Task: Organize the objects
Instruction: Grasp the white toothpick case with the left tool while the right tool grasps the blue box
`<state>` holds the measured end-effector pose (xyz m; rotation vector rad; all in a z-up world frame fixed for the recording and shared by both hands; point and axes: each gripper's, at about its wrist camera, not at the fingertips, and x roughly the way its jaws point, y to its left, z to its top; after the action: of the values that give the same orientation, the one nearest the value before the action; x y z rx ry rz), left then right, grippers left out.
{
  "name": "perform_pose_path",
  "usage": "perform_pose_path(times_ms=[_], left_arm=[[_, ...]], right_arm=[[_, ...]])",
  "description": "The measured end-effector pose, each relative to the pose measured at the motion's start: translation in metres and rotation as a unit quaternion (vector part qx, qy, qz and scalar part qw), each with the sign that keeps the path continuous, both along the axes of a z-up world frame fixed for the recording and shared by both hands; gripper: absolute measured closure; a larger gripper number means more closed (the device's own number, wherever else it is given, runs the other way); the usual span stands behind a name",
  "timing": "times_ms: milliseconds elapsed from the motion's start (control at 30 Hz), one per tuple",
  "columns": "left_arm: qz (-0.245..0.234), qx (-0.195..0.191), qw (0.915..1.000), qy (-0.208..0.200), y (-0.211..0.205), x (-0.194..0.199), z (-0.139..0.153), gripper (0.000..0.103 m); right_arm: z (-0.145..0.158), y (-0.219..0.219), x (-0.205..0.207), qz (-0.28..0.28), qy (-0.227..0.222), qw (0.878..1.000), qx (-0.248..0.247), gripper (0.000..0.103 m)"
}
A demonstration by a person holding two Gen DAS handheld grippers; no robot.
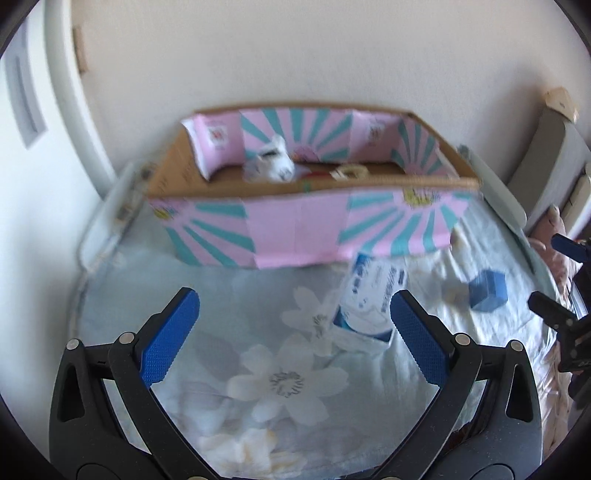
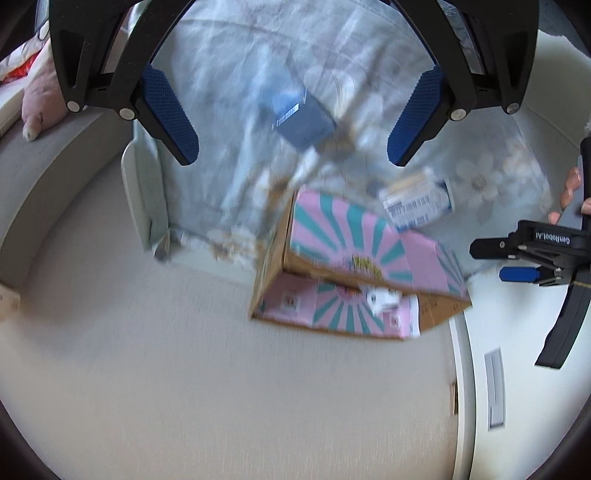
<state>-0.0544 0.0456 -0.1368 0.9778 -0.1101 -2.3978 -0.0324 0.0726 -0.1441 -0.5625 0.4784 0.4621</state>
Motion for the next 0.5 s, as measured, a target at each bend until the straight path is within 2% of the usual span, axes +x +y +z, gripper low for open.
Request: perform_pose_path(times_ms=[100, 233, 500], left_arm=[[-0.03, 0.006, 0.9995, -0.011, 0.003, -0.008, -0.02, 0.0], [-0.064, -0.014, 0.9974, -0.031, 0.014, -0.024, -0.042, 0.0], [-0.085, -0.011, 0.9948, -0.055, 0.01, -0.057, -0.065, 0.003]], right_arm=[[-0.019, -0.006, 0.006, -0.004, 0.015, 1.0, -0.003, 0.001], [-0.037, -0.009, 0.018, -0.004, 0.031, 1.0, -0.001, 0.003], [-0.054, 0.001, 0.038, -0.011, 0.042, 0.999, 0.005, 0.026]])
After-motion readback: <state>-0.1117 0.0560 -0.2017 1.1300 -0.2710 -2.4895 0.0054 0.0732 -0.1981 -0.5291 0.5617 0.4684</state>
